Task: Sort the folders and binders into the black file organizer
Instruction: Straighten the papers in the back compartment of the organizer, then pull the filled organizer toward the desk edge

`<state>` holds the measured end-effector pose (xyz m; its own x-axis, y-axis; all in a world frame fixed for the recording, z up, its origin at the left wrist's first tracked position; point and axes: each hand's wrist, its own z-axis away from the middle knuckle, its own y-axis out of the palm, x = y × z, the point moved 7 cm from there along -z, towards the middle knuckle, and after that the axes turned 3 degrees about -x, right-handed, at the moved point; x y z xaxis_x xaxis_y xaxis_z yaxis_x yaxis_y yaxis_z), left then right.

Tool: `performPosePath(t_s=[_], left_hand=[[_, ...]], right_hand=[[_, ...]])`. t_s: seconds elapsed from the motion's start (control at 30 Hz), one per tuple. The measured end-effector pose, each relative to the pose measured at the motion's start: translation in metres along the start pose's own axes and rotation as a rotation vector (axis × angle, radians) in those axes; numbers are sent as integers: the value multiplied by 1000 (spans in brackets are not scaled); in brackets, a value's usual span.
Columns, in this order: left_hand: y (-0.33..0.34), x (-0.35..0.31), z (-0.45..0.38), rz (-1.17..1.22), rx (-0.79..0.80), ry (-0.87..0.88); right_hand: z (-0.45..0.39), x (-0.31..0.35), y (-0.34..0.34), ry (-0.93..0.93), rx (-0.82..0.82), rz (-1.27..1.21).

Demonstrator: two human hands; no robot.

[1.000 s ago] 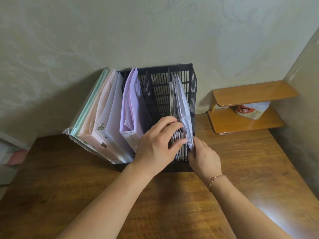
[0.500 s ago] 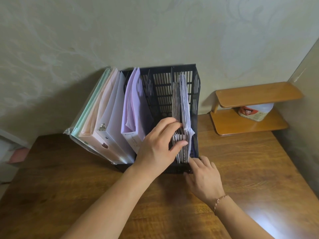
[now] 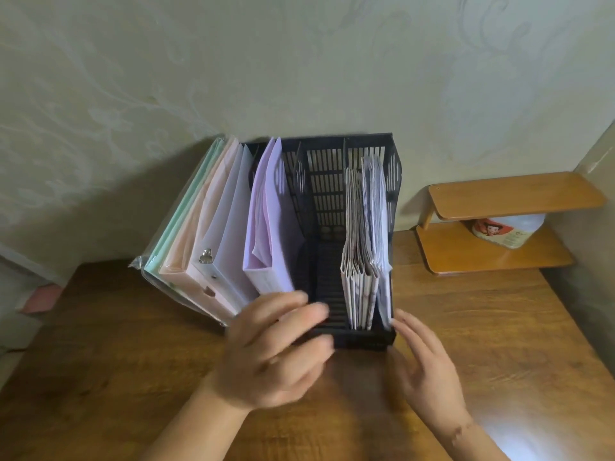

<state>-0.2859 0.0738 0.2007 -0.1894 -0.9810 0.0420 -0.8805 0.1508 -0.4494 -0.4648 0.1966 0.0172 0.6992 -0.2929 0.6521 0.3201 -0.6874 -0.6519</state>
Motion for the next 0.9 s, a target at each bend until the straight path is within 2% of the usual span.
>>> performPosePath(t_s=[0.03,0.07,0.1,0.17,0.2,0.23,0.27,0.33,0.4,0.47,0.5,0.63,0.7,0.8,0.9], left_hand=[[-21,15,28,-55,-46,-60],[-38,41,65,-148,-83,-205],[-40,78,110,-196,-85,-492],[-38,134,200,-126,-42,-1342],[-34,143,235,-57,-85,-1652],[-38,148,249,-41,-152,-1757],[-43,156,253,-28,-237,-1781],[-23,161,251,322,-234,-1952],[1,161,255,571,-63,-2097],[21,162,262,559,92,-2153],[25,162,262,527,152,-2152],[20,168,270,472,204,-2114],[22,170,274,597,227,-2118],[21,168,274,914,274,-2117],[17,171,277,979,226,-2141]], right_hand=[[0,-11,-7,86,-54,-101],[-1,-23,-14,199,-113,-182],[-4,-36,-17,331,-151,-270],[-13,-57,-11,640,-128,-493],[-16,-62,-1,788,-49,-594],[-22,-62,8,854,51,-640],[-28,-59,15,844,160,-607],[-38,-51,29,827,318,-562],[-41,-46,39,887,410,-623],[-44,-46,44,888,461,-627],[-45,-45,44,892,477,-615],[-51,-42,46,886,503,-639],[-53,-44,47,868,522,-652],[-56,-48,51,861,568,-737],[-56,-51,57,887,593,-897]])
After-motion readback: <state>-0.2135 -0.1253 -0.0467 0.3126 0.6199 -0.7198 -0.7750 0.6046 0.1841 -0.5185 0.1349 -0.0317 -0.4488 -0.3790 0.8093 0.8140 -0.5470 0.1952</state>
